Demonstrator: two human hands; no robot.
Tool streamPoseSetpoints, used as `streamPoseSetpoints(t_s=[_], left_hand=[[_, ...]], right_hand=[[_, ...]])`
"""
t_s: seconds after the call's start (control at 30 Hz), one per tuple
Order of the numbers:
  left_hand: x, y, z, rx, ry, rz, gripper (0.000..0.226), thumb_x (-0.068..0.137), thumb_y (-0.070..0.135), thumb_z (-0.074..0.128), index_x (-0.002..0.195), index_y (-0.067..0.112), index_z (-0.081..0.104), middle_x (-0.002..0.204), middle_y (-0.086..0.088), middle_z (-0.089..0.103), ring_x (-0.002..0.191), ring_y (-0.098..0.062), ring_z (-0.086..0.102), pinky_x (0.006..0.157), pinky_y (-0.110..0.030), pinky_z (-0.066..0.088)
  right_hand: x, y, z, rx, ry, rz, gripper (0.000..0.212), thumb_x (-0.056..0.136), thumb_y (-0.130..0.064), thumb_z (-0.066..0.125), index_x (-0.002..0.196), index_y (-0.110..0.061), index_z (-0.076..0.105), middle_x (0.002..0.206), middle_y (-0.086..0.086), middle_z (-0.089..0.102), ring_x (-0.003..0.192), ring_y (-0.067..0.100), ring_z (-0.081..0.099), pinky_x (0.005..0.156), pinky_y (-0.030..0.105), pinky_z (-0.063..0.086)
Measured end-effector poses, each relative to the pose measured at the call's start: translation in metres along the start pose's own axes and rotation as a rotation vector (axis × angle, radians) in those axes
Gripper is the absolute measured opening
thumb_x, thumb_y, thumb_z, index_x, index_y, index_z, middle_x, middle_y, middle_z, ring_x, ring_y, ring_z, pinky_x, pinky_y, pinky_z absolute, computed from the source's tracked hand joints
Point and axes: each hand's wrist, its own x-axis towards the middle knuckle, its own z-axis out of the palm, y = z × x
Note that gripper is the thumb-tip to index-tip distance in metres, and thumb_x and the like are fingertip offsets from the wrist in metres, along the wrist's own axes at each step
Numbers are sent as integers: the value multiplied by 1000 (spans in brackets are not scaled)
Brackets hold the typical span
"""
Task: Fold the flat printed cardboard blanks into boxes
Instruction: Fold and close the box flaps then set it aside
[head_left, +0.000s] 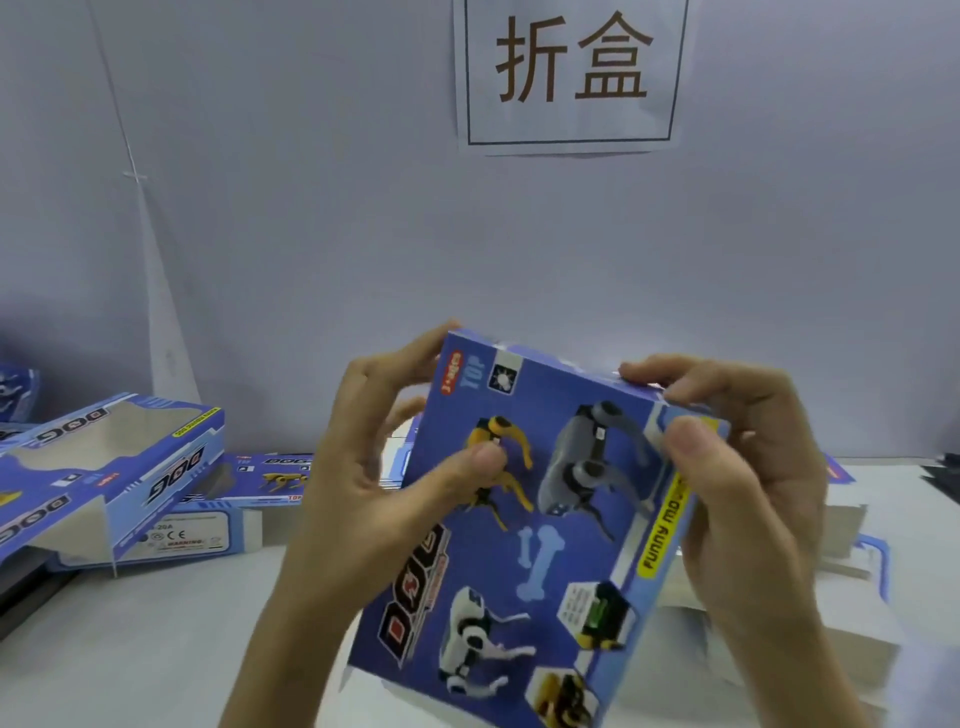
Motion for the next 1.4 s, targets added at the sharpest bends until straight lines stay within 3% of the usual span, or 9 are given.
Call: streamPoseSetpoints(t_s=[0.07, 0.17, 0.37, 0.63, 0.8, 0.97, 1.1, 1.3, 1.4], left_hand=[[-2, 4, -1, -231, -80, -30, 58, 71, 41, 81, 123, 40, 56, 129, -1, 59, 104, -27, 67, 77, -42, 58], [-6, 10, 0, -245, -149, 7, 46, 71, 35, 82, 107, 34, 53, 134, 6, 55, 99, -19, 69, 67, -31, 59], [-4, 17, -2, -87, -151, 168, 26, 77, 37, 76, 100, 36, 64, 118, 5, 62, 118, -22, 57, 88, -22, 51], [-3, 23, -4, 69, -152, 278, 18, 77, 36, 76, 91, 36, 66, 105, 9, 65, 112, -27, 57, 93, -27, 44], [0, 27, -7, 175, -175, 340, 20, 82, 40, 72, 99, 39, 62, 107, 10, 64, 114, -26, 56, 97, -30, 43], [-7, 26, -4, 29, -142, 223, 18, 75, 38, 76, 91, 38, 68, 108, 10, 62, 111, -23, 58, 82, -22, 52], [-7, 30, -2, 9, -150, 189, 18, 77, 45, 74, 93, 40, 68, 114, 10, 59, 113, -20, 57, 72, -27, 58], [-5, 25, -5, 19, -157, 183, 16, 77, 40, 75, 91, 37, 69, 112, 7, 61, 114, -23, 57, 72, -25, 56], [-4, 20, -8, 3, -154, 178, 18, 76, 37, 76, 93, 35, 69, 113, 5, 61, 114, -21, 58, 71, -23, 57]], right_hand=[[-1, -2, 1, -19, -54, -6, 26, 76, -16, 50, 89, -33, 65, 103, -2, 68, 104, 24, 62, 90, 44, 48], [-4, -5, 8, -117, -115, -36, 26, 76, -14, 45, 86, -31, 63, 105, -6, 67, 103, 17, 62, 88, 28, 47], [-4, -17, 10, -200, -227, -52, 12, 80, -22, 61, 90, -29, 62, 112, -2, 64, 109, 22, 61, 86, 27, 48], [0, -23, 6, -314, -268, -170, 12, 81, -25, 69, 93, -23, 70, 106, -3, 66, 105, 22, 63, 89, 27, 45], [-1, -26, 9, -287, -263, -139, 17, 88, -35, 64, 101, -24, 67, 112, -7, 65, 108, 25, 61, 86, 29, 47], [0, -27, 8, -312, -288, -110, 11, 81, -25, 67, 92, -26, 70, 110, -10, 66, 106, 21, 63, 85, 22, 46], [-2, -27, 6, -278, -267, -100, 11, 81, -26, 67, 91, -24, 71, 109, -8, 68, 105, 24, 63, 85, 28, 47], [-3, -21, 8, -255, -238, -63, 7, 78, -27, 69, 83, -25, 73, 104, -8, 70, 104, 22, 63, 86, 24, 46], [-4, -16, 11, -261, -249, -25, 16, 82, -36, 68, 96, -28, 71, 121, -7, 64, 119, 20, 57, 92, 20, 44]])
